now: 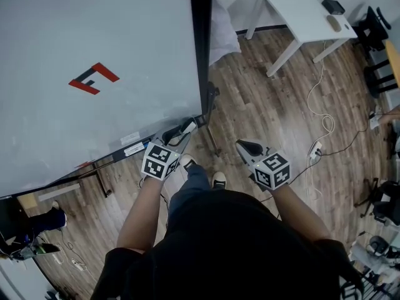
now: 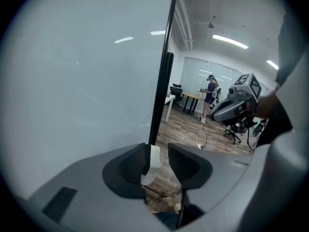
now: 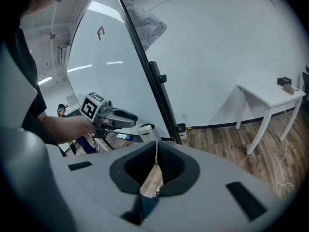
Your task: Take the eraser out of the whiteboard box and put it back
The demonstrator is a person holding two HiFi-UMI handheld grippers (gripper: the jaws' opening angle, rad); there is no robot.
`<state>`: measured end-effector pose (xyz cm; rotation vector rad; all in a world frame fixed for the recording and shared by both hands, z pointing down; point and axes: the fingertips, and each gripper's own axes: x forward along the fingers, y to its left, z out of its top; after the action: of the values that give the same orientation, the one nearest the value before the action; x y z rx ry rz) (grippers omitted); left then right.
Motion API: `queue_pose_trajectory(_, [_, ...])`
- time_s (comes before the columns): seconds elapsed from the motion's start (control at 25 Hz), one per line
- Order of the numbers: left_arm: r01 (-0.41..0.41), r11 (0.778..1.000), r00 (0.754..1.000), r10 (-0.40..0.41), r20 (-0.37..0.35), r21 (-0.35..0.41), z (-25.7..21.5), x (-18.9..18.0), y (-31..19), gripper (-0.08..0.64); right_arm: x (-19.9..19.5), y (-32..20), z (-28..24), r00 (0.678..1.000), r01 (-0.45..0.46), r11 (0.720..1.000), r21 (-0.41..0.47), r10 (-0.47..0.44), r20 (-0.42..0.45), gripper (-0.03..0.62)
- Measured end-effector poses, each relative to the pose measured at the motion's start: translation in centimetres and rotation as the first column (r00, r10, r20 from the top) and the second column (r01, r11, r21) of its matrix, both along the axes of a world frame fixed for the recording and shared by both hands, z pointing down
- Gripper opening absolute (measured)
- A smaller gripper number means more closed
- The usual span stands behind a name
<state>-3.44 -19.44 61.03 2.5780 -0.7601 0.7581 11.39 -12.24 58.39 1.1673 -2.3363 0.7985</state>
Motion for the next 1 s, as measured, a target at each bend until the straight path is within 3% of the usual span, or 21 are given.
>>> queue_pose_trajectory(1.0, [-0.047,0.998,0.996,0.051,0.078,-0.048,4.8,1.6,-1.4,0.193,-0.1,1.1,2.0,1.000,-0.012,0.999,-0.040,0.011,-0.007,0.002])
